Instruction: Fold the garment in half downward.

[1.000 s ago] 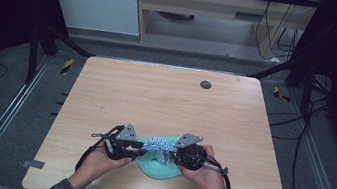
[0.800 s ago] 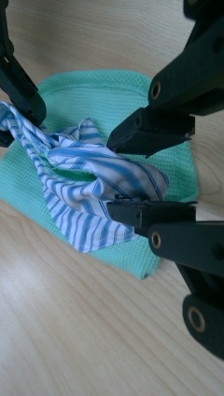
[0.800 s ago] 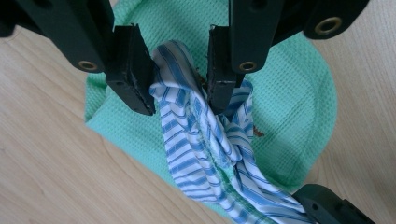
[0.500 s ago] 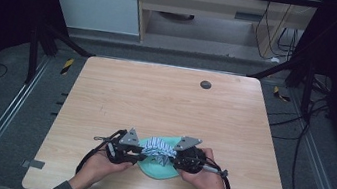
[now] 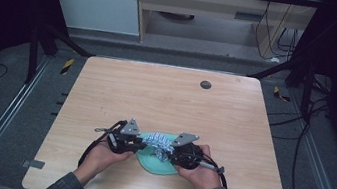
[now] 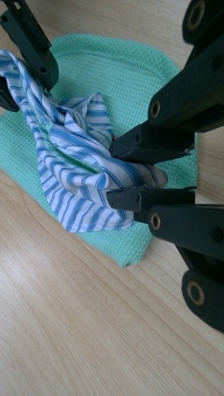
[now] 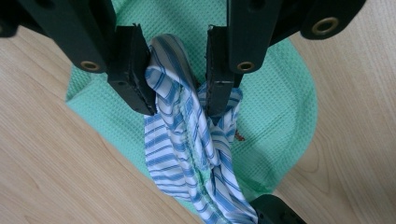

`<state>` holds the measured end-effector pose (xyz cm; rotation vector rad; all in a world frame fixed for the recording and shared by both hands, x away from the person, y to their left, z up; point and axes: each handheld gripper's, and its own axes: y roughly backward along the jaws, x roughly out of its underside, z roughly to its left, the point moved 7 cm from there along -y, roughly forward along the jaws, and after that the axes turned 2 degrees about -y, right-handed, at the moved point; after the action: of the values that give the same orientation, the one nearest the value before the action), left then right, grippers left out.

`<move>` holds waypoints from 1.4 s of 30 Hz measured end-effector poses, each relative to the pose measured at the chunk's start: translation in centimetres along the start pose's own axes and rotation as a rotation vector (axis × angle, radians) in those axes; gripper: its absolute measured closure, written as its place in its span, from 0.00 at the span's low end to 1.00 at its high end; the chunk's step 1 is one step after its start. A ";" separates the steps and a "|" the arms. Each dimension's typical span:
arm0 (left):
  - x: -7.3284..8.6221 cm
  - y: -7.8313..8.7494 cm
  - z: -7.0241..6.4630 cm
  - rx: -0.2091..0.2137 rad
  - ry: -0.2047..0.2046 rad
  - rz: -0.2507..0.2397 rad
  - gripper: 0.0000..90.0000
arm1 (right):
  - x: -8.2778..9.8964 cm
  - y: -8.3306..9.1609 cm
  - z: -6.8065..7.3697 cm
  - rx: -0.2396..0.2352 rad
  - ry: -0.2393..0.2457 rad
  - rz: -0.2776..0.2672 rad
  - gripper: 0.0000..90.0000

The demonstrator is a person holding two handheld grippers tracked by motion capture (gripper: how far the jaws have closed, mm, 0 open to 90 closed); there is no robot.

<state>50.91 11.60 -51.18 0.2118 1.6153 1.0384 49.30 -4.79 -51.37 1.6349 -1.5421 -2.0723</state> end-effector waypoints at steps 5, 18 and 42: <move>0.3 0.6 -1.1 0.011 -0.002 -0.016 0.69 | 0.2 0.5 0.3 0.001 -0.004 -0.006 0.66; 1.1 1.4 -1.9 0.038 0.006 -0.033 0.66 | 0.9 1.3 1.2 -0.014 0.005 -0.001 0.65; 2.4 0.8 -2.6 0.040 -0.006 -0.005 0.87 | 1.9 1.1 2.3 -0.053 0.047 0.025 0.88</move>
<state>47.55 12.23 -52.39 0.2378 1.6312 1.0018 46.20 -5.00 -52.09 1.6261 -1.4720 -2.0294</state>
